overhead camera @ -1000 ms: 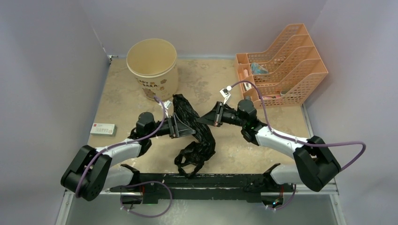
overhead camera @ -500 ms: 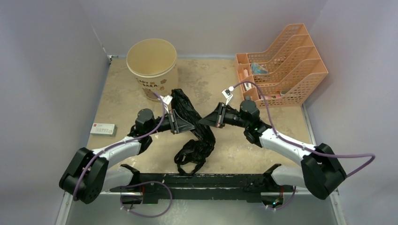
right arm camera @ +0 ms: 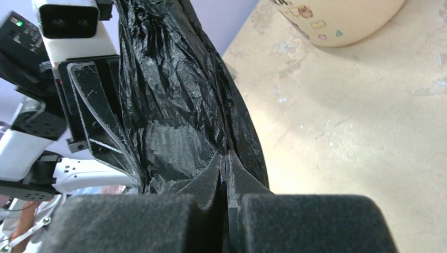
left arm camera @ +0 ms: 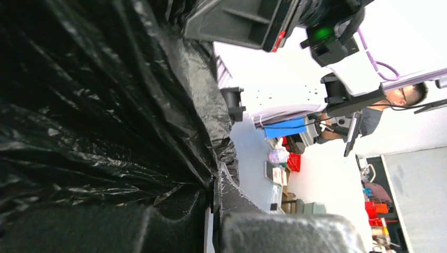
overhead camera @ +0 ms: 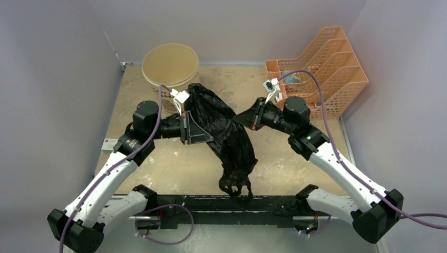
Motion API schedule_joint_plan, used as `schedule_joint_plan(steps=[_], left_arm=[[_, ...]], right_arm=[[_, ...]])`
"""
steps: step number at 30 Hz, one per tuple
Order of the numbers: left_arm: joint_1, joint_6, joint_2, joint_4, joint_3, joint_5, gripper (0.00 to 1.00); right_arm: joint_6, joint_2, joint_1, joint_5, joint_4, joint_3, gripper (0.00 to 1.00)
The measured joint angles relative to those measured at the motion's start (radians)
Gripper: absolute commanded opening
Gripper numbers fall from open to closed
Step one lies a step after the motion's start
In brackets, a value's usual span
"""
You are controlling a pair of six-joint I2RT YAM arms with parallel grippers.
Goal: Put the trash bags into the trash bin
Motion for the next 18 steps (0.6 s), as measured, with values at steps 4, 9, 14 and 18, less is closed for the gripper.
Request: schedule_joint_plan(steps=[4,9,14,18], left_arm=[[-0.003,0.041,0.002,-0.234,0.063,-0.017,0.00],[0.001,0.126,0.091,-0.425,0.099,-0.112,0.00],[0.064,0.171,0.271,-0.400,0.051,-0.159,0.00],[0.082,0.185,0.349,-0.361,-0.012,-0.173,0.14]], right_arm=[[-0.012,0.007,-0.028,-0.018,-0.076,0.001,0.00],[-0.007,0.121,-0.154,-0.059,-0.097,-0.036,0.00],[-0.078,0.292,-0.169,-0.007,-0.159,-0.038,0.07],[-0.139,0.352,-0.172,0.034,-0.184,-0.041,0.17]])
